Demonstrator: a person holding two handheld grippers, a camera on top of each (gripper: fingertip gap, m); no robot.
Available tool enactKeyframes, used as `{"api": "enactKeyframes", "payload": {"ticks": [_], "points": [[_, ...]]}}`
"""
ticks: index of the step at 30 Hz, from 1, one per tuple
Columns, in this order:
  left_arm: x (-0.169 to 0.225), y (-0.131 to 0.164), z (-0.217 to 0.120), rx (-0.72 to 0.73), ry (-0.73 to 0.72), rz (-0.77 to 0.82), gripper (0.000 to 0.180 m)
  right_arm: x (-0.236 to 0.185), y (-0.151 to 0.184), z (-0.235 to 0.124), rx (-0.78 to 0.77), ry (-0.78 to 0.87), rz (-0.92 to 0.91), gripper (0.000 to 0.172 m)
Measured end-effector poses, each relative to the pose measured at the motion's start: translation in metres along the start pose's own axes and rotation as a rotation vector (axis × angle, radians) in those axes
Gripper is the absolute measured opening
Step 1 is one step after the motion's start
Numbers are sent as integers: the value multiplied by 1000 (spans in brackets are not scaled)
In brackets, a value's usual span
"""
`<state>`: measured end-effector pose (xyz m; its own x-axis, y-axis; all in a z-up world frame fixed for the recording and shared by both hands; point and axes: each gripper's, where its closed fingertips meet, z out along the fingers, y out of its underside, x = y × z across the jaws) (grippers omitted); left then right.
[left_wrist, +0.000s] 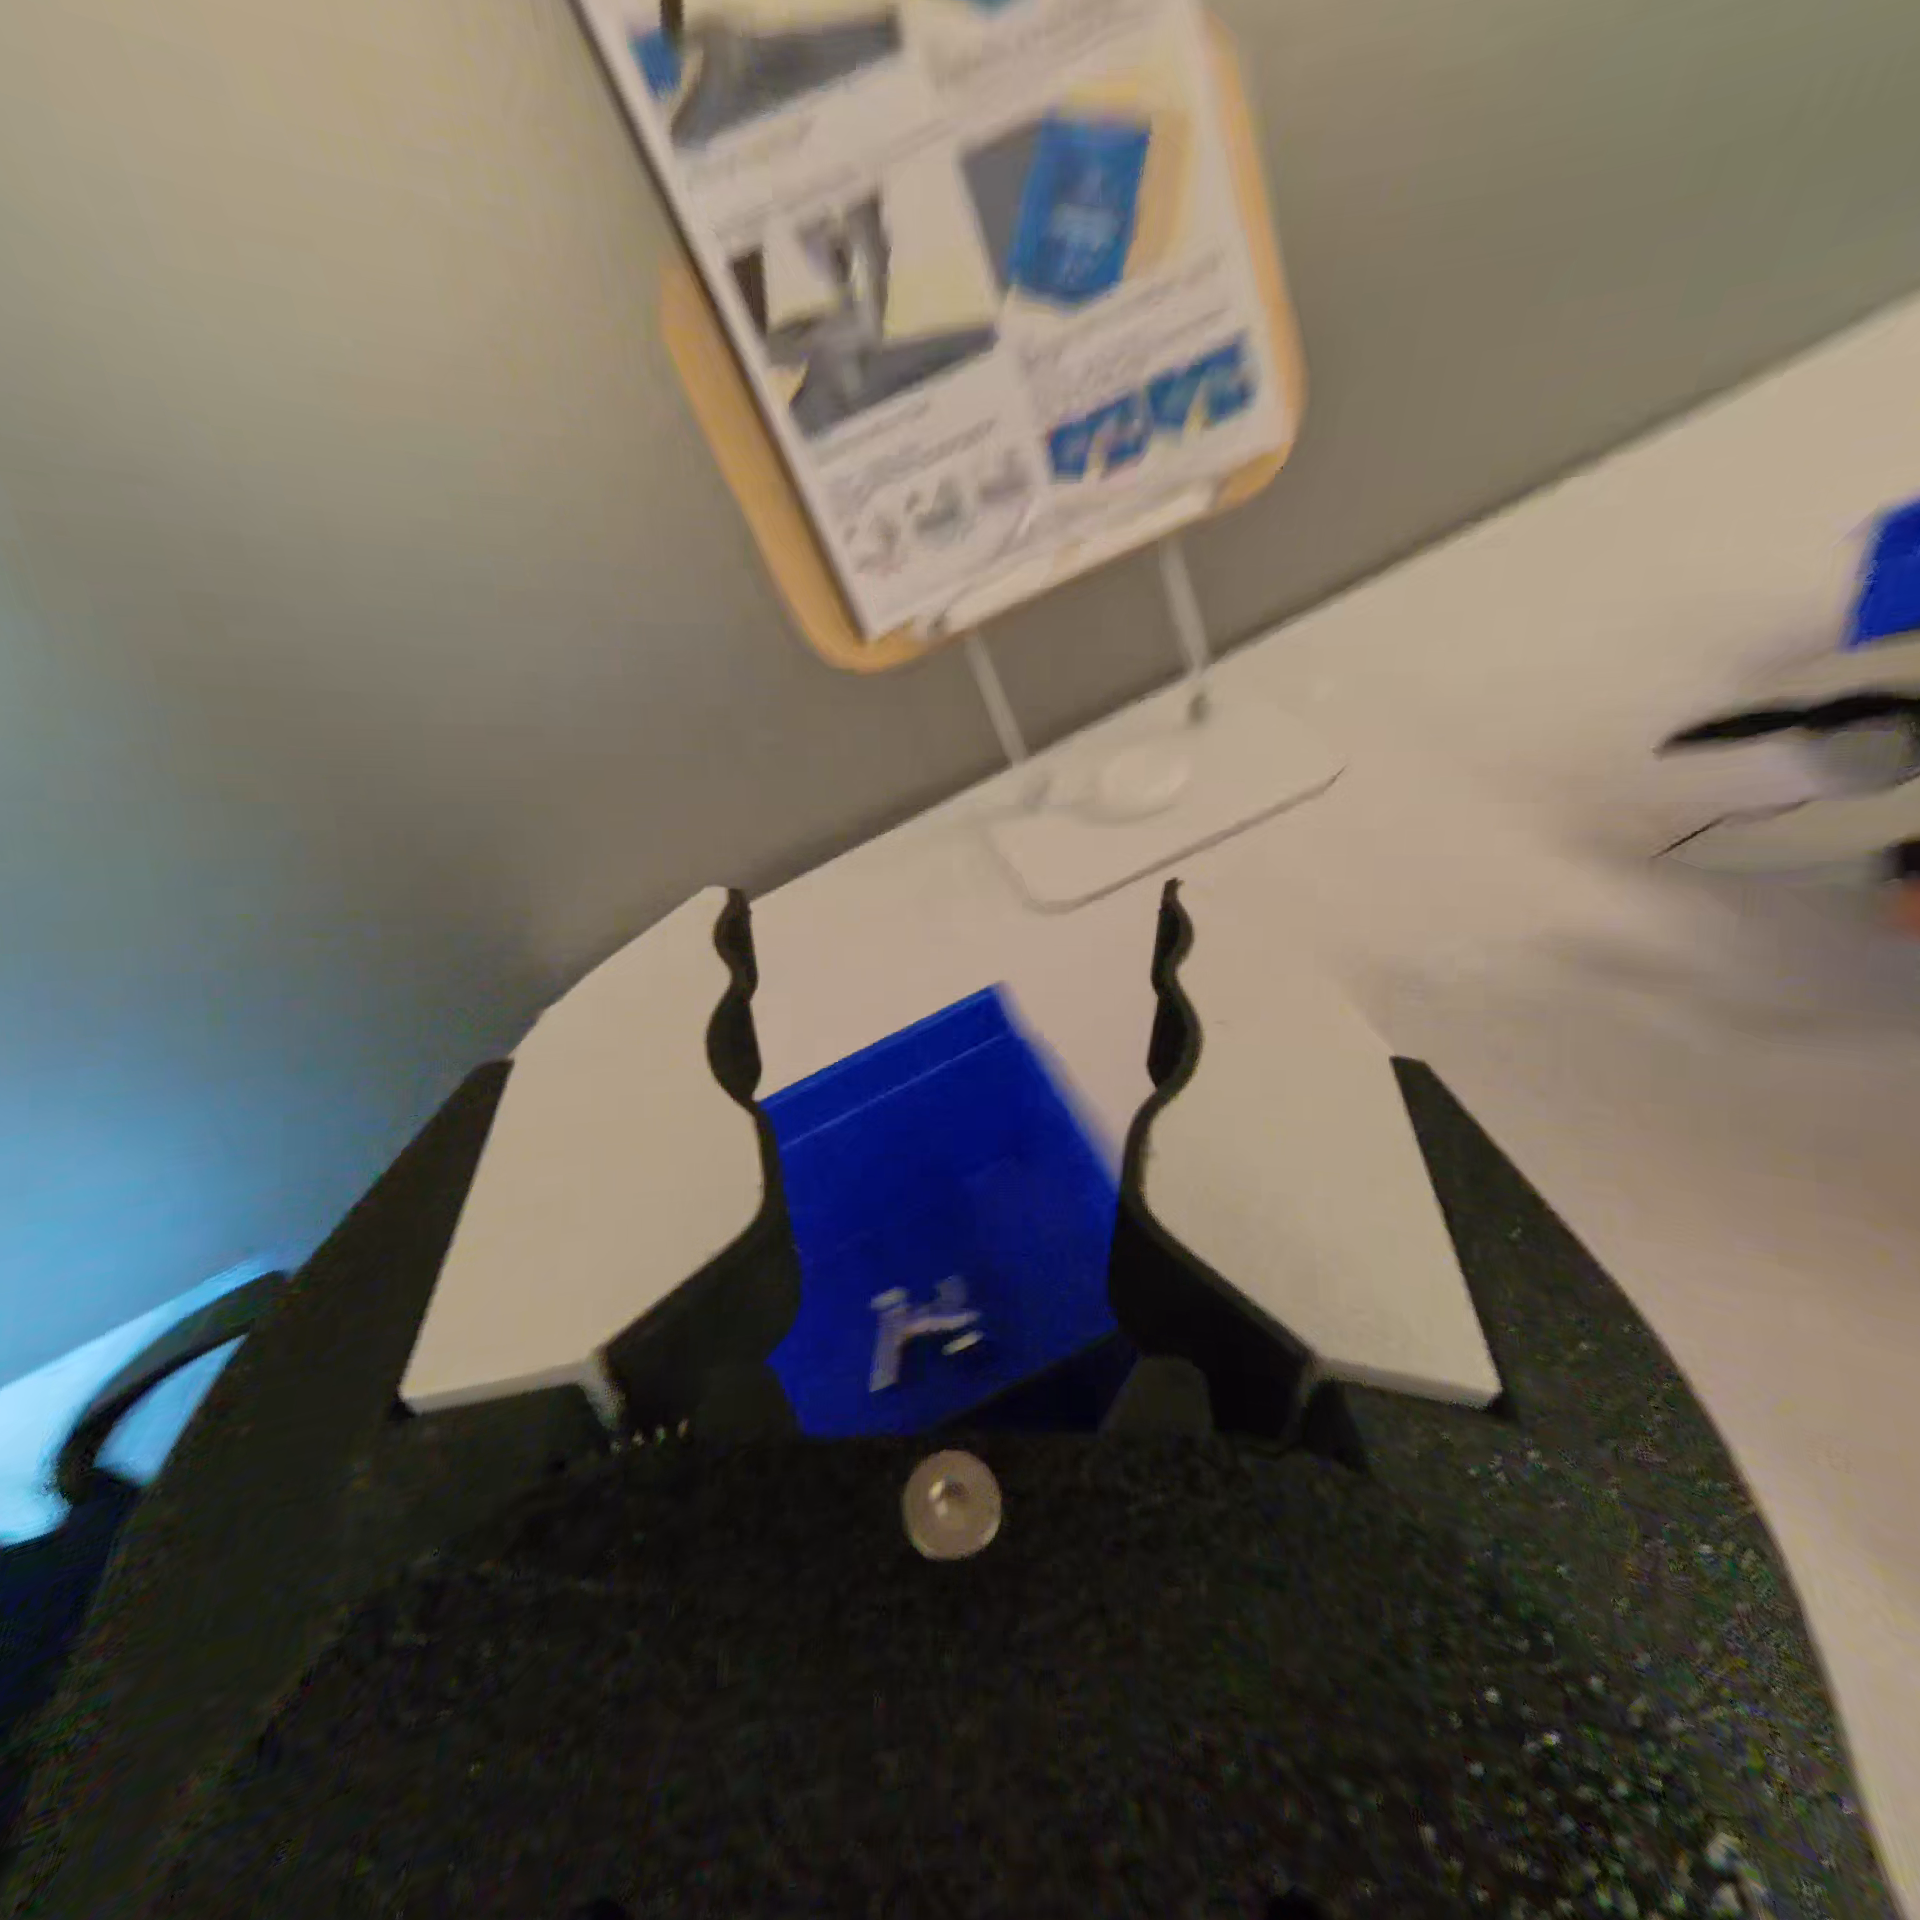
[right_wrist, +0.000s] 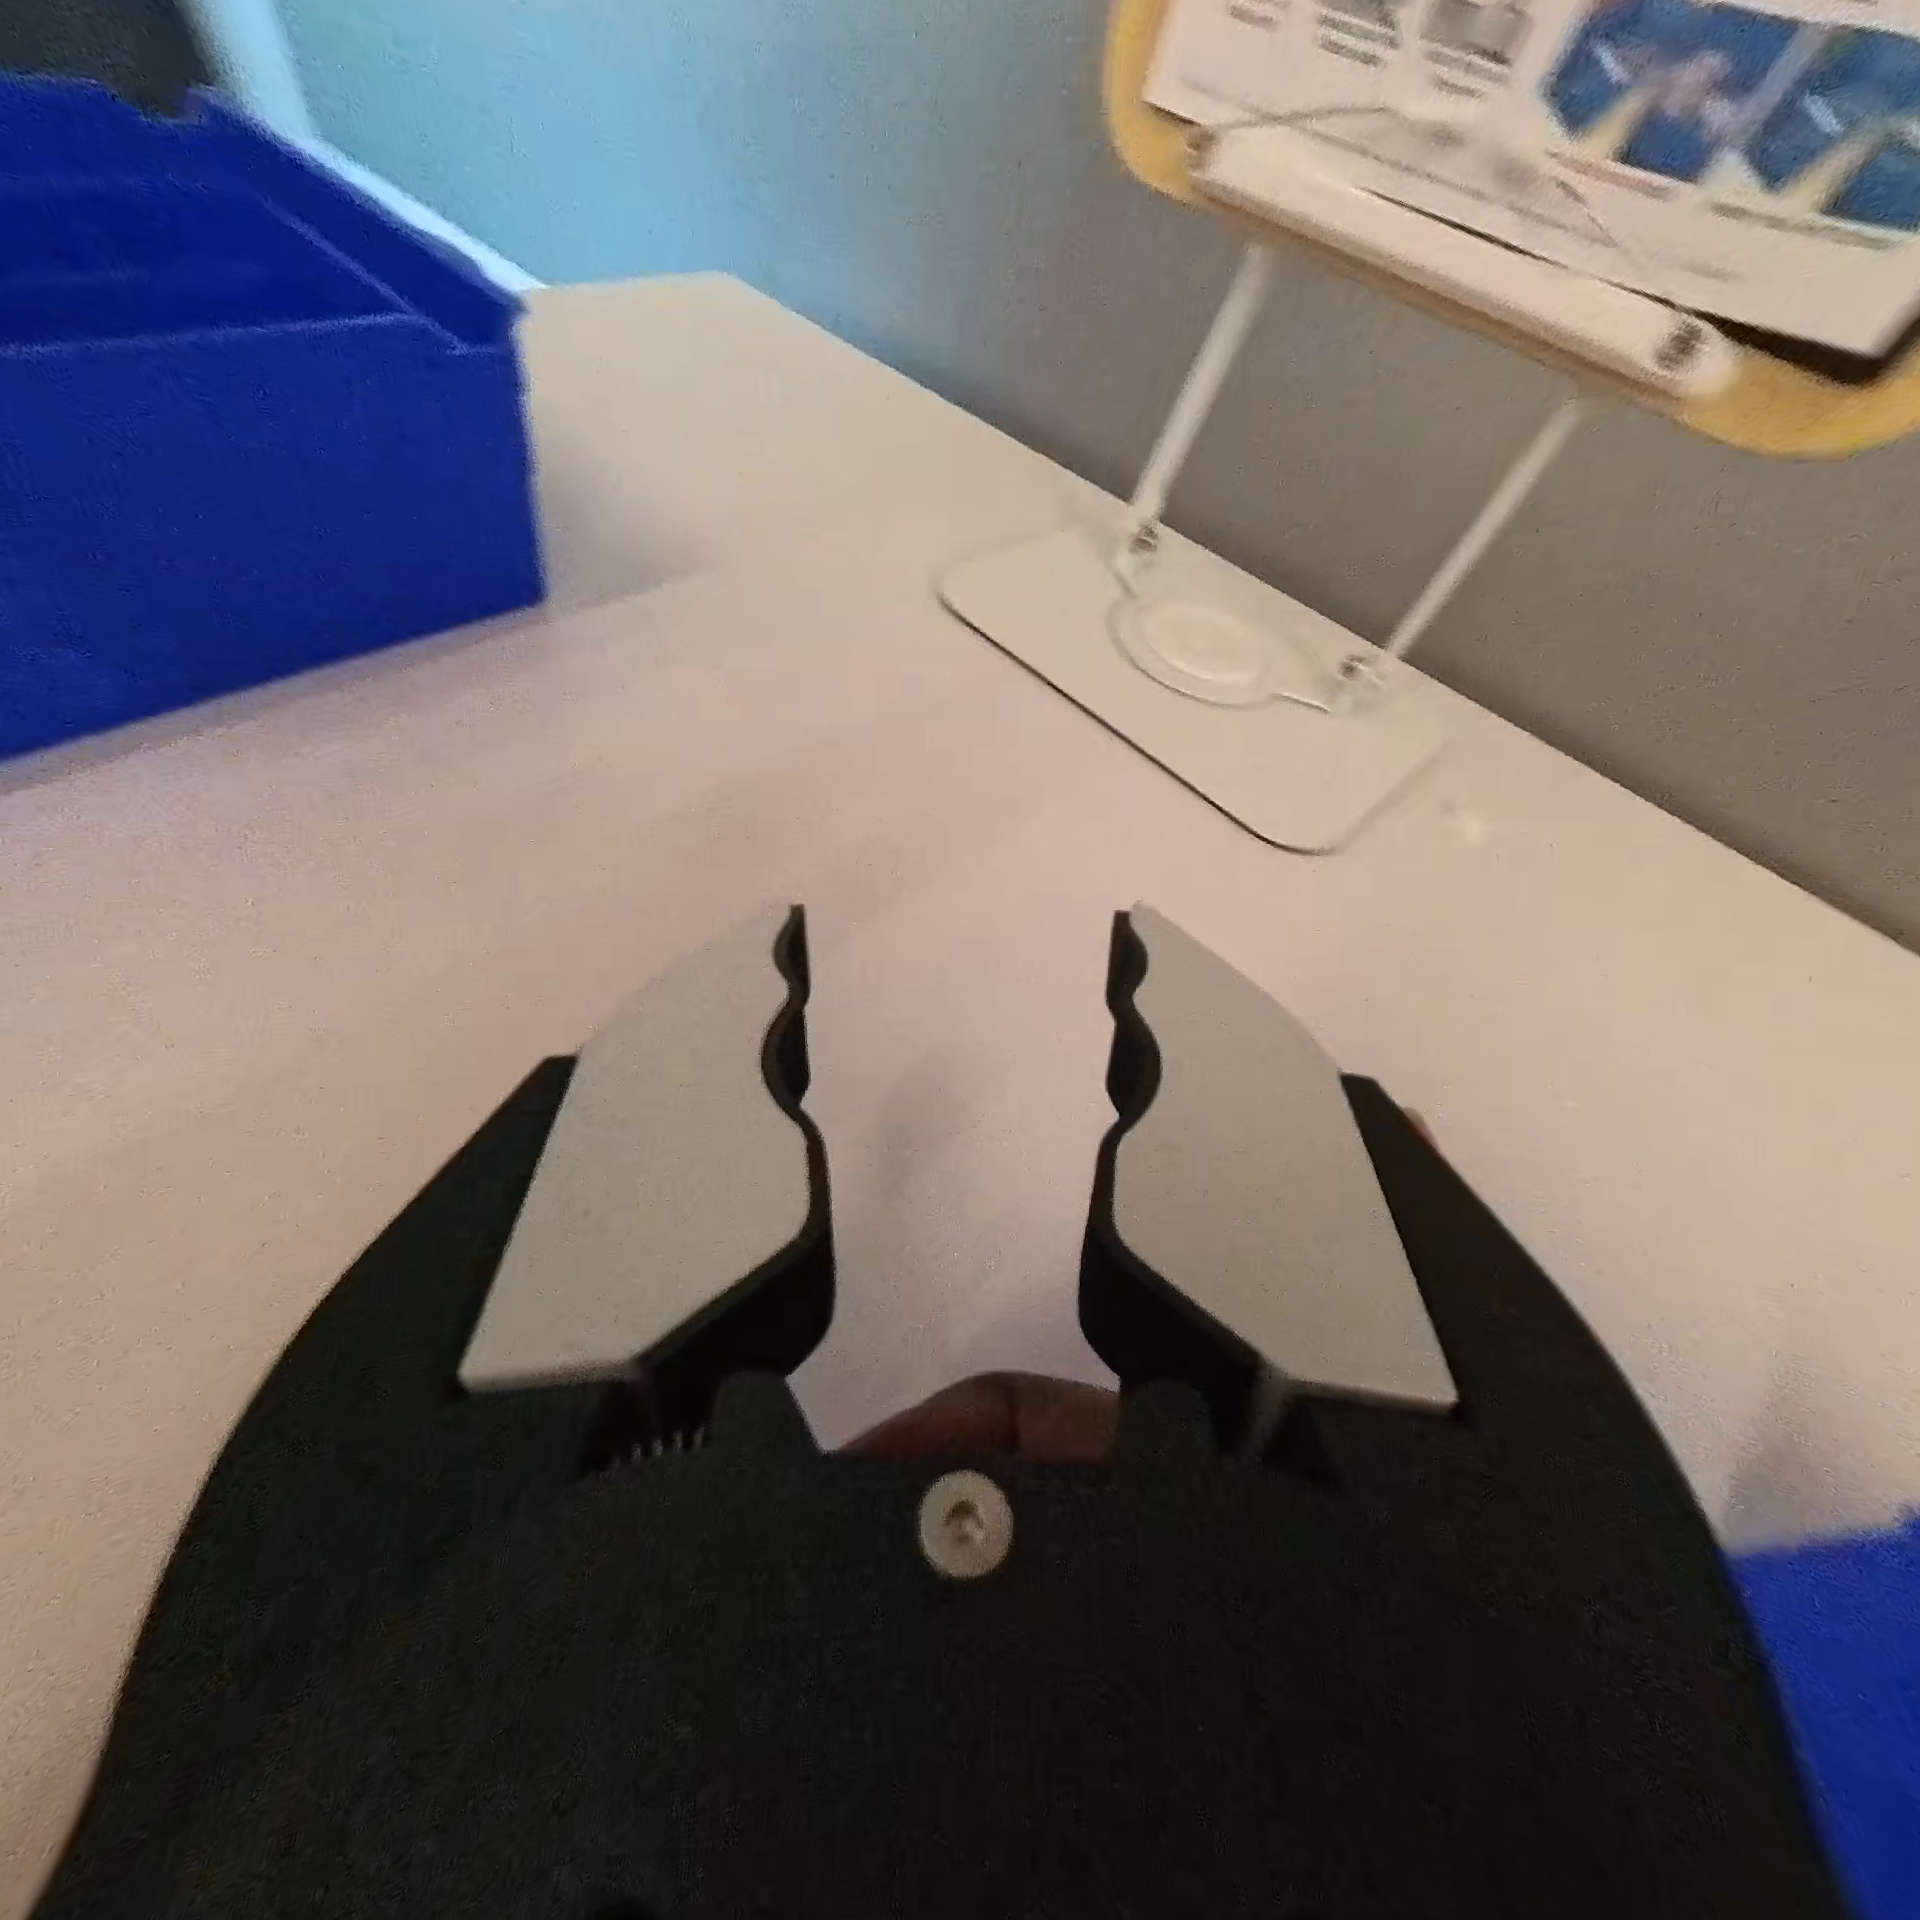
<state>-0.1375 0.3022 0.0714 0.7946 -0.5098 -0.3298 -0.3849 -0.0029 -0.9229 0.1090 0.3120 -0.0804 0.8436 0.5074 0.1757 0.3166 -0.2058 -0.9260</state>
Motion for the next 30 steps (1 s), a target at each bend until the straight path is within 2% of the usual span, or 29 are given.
{"api": "enactKeyframes", "payload": {"ticks": [1, 3, 5, 6, 9, 13, 18, 22, 25, 28, 30], "points": [[-22, 15, 10, -93, 46, 42, 70, -11, -3, 7, 1, -63, -13, 56], [-44, 69, 36, -368, 248, 58, 62, -30, -4, 22, 4, -161, -24, 55], [-40, 124, 51, -624, 476, 41, 53, -44, -1, 33, 15, -210, -27, 56], [-38, 144, 57, -707, 541, 39, 51, -49, 2, 35, 22, -220, -32, 55], [-44, 196, 64, -965, 568, 172, 46, -63, 8, 33, 52, -233, -70, 54], [-35, 229, 58, -1152, 669, 233, 42, -76, 6, 23, 106, -236, -87, 51], [-36, 256, 57, -1288, 668, 279, 42, -79, -2, 19, 161, -231, -65, 49], [-30, 259, 57, -1302, 665, 304, 25, -79, 2, 20, 153, -232, -65, 50], [-27, 258, 58, -1273, 629, 208, 14, -77, 0, 18, 172, -222, -60, 49], [-37, 238, 60, -1159, 540, 185, 11, -74, 0, 18, 179, -223, -37, 49], [-40, 200, 57, -1032, 487, 173, 10, -71, -1, 18, 186, -226, -14, 48]]}}
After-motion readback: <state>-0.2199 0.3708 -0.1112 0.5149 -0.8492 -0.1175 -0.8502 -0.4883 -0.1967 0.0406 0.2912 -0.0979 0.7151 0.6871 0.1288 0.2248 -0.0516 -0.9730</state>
